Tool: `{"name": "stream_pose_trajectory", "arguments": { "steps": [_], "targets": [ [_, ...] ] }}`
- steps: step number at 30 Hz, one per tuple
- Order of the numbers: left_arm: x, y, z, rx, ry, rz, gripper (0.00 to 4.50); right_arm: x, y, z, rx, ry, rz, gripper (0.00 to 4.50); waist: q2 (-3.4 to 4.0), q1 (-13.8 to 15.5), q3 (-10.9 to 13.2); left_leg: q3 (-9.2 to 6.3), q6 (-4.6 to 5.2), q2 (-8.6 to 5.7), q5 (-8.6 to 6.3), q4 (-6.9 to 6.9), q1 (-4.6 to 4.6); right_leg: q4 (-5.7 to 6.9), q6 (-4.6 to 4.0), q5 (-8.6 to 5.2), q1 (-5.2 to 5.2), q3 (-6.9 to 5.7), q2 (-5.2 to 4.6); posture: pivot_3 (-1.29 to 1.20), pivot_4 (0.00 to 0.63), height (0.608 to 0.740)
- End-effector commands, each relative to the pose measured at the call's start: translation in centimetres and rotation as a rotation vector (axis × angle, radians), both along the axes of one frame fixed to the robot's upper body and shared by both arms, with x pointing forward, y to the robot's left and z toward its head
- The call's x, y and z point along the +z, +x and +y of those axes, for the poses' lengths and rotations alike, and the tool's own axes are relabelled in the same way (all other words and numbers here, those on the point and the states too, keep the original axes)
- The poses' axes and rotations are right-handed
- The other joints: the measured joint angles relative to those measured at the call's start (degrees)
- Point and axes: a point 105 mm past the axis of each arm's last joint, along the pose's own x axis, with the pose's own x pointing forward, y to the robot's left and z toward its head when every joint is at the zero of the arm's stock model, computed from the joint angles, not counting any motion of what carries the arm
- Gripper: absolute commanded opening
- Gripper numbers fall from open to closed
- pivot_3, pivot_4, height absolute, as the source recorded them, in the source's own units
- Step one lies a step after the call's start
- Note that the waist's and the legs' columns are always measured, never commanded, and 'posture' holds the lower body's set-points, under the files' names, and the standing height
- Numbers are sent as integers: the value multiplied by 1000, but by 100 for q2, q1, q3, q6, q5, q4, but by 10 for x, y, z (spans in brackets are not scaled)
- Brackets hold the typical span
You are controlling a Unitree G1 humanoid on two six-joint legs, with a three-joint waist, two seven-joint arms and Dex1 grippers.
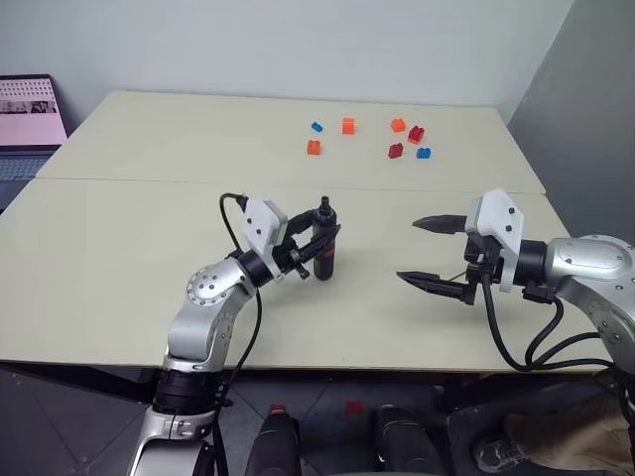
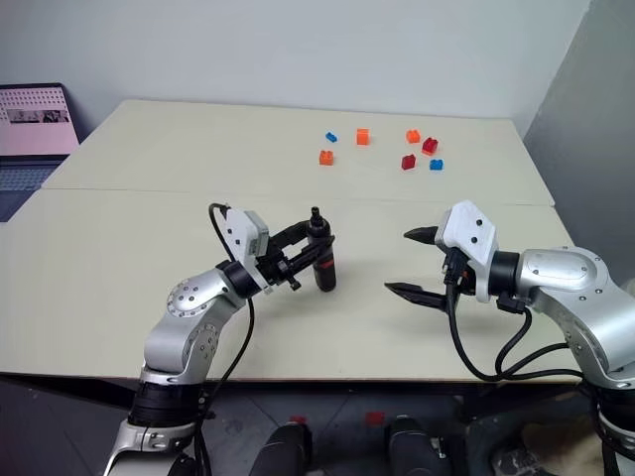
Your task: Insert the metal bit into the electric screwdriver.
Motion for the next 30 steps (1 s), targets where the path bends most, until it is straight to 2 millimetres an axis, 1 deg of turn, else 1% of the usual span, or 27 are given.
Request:
{"name": "stream_pose_trajectory", "arguments": {
  "steps": [1,6,10,15,18,20,23,25,27,30],
  "targets": [
    [4,-5,-2,-15,3,-27,1645,5,0,-2,5,-21,-41,4500,0,0,0,0,0,0,0,0,0,0,0,0,0,0,0,0,150,740],
    [7,-6,-3,-13,2,-52,1644,5,5,-6,-3,-47,-56,4500,0,-1,0,0,0,0,0,-1,-1,-2,0,0,-1,0,0,0,150,740],
    [9,-10,-9,-38,14,-88,1644,5,11,-13,-3,-95,-91,4500,0,1,0,0,-1,0,0,-1,-3,-3,-1,0,-2,0,0,0,150,740],
    [15,-9,-17,-47,-12,-121,1644,2,18,-33,-13,-189,-90,4500,0,2,1,2,-1,-1,-1,-2,-6,-8,-1,-1,-3,0,-2,0,150,740],
    [26,-9,-24,-61,-36,-164,1644,2,27,-53,-16,-294,-84,4500,4,2,4,4,-1,-1,-1,-3,-7,-9,-1,-1,-5,0,-3,0,150,740],
    [30,-10,-29,-71,-45,-185,1644,1,31,-63,-9,-353,-83,4500,4,-1,4,5,-1,-2,-1,-2,-7,-9,0,-1,-5,0,-3,0,150,740],
    [38,-12,-38,-96,-74,-211,1644,-9,35,-80,46,-514,-38,4500,6,-3,5,6,-1,-2,-1,-4,-7,-9,0,-1,-7,0,-4,0,150,740],
    [43,-14,-46,-119,-96,-228,1644,-18,37,-93,106,-656,15,4500,12,-11,9,7,-2,-2,-1,-4,-7,-12,0,-1,-7,1,-4,0,150,740],
    [43,-15,-51,-135,-98,-234,1644,-22,41,-98,143,-719,45,4500,15,-14,11,10,-2,-2,-1,-6,-6,-13,0,-1,-8,2,-4,0,150,740],
    [37,-14,-55,-142,-97,-232,1644,-29,53,-100,191,-796,70,4500,21,-41,14,12,-2,-2,-1,-11,-6,-12,1,-1,-11,4,-3,0,150,740]
  ]
}}
